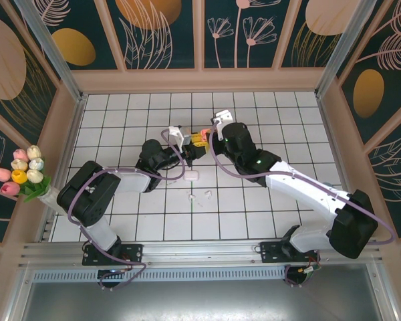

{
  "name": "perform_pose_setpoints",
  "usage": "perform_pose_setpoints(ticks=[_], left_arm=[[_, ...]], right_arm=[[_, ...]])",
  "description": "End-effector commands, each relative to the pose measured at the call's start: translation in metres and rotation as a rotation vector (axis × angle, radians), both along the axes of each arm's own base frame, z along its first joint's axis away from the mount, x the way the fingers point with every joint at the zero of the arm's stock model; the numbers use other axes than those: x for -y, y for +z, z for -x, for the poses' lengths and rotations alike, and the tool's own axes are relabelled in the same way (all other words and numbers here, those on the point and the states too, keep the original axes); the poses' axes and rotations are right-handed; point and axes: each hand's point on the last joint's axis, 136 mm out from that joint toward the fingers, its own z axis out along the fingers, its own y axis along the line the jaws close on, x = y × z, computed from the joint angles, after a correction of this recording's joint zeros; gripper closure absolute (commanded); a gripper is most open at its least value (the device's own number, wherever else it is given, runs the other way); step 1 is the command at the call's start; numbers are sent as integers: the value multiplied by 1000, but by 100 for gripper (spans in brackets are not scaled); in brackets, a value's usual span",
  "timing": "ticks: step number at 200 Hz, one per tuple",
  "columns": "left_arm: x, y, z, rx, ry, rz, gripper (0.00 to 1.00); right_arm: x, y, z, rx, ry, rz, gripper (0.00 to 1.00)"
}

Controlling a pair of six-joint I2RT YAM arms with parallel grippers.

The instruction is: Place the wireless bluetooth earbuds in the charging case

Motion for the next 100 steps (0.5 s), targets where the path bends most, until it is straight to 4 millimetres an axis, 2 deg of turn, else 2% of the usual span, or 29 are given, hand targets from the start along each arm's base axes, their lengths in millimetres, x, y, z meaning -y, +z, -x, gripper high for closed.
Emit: perform_pose_setpoints(ticks=[1,100], left_arm=[[5,34,10,105,-46,76,100],[5,35,10,105,-50,78,100]], right_arm=[[-7,-5,5,-36,36,11,60],[-5,12,4,-31,34,-56,55]])
